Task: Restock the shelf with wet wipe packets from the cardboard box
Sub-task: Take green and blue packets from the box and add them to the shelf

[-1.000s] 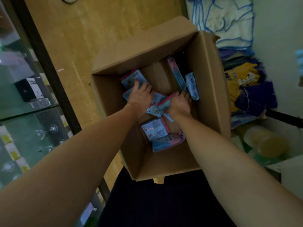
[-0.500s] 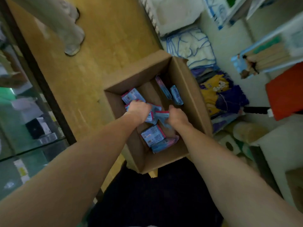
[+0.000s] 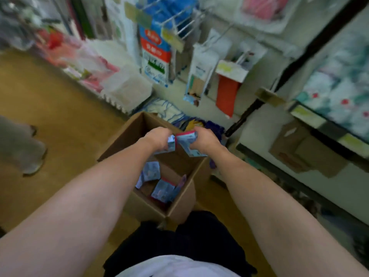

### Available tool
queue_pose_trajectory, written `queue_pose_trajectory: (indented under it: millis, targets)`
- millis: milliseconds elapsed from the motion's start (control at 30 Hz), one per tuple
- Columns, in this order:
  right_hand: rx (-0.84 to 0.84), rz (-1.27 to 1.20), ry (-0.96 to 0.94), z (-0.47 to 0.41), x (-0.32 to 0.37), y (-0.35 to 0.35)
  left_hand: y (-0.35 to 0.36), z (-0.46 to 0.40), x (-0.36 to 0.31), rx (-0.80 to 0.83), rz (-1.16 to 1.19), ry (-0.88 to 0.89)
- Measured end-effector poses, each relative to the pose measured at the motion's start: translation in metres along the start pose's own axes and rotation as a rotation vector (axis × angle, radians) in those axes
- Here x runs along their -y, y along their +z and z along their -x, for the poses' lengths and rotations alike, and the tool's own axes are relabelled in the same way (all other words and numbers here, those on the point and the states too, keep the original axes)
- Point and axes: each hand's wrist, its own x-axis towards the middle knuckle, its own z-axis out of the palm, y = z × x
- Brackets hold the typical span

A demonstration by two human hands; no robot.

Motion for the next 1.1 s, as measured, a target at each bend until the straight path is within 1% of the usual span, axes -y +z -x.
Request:
queue_pose_trajectory:
  millis: [133, 233, 467, 600, 700, 933, 1100]
  targets:
    - [-0.164, -0.087, 0.089, 0.053, -0.033, -0.05, -0.04, 0.005, -0.067, -0.043, -0.056, 0.161]
    - [-0.236, -0.123, 0.154, 0.093, -0.065, -0.085, -0.064, 0.011, -0.122, -0.056, -0.123, 0.232]
    - [-0.318, -0.106, 0.28, 0.179, -0.155, -0.153, -0.108, 0.033, -0.255, -0.123, -0.252, 0.407]
    - [-0.299, -0.035, 0.291, 0.234, -0.22, -0.187, -0.124, 0.055, -0.348, -0.169, -0.356, 0.517]
    - [-0.282, -0.016, 0.337, 0.281, -0.275, -0.209, -0.122, 0.072, -0.423, -0.215, -0.373, 0.586]
    - [-0.326, -0.078, 0.496, 0.39, -0.414, -0.231, -0.089, 0.104, -0.601, -0.261, -0.499, 0.741]
    - [-0.372, -0.087, 0.555, 0.444, -0.494, -0.236, -0.066, 0.121, -0.699, -0.247, -0.484, 0.831]
